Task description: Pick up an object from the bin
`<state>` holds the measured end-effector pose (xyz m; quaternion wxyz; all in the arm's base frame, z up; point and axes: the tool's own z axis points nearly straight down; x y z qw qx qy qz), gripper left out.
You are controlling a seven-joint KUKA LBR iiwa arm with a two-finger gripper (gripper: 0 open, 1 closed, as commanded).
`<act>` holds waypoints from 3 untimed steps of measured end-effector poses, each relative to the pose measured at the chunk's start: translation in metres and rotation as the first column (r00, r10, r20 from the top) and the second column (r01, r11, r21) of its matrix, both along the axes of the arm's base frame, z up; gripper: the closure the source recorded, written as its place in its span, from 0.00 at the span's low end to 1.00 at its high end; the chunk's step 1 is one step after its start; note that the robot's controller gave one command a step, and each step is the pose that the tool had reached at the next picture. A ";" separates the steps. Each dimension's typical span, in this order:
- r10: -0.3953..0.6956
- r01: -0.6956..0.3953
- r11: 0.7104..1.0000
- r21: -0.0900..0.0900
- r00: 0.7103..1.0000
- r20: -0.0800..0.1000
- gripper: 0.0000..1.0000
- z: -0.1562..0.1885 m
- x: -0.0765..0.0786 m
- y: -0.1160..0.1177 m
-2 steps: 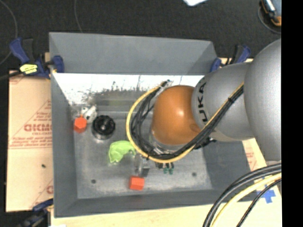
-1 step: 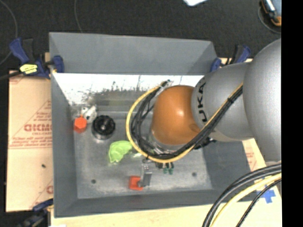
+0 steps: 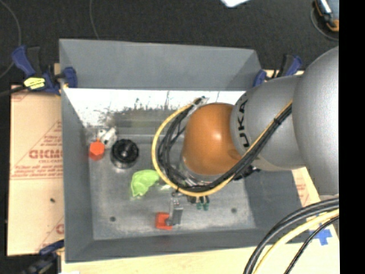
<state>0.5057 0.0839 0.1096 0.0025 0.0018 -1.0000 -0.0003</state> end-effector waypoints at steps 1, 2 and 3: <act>0.110 -0.110 0.994 0.000 0.994 0.003 0.00 -0.003 0.013 -0.008; 0.132 -0.132 0.991 0.001 0.991 0.007 0.00 -0.005 0.025 -0.017; 0.336 -0.336 0.942 0.000 0.942 0.007 0.00 -0.016 0.053 -0.022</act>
Offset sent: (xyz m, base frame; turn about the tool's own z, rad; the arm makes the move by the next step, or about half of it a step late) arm 0.0237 -0.0158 -0.0056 -0.1352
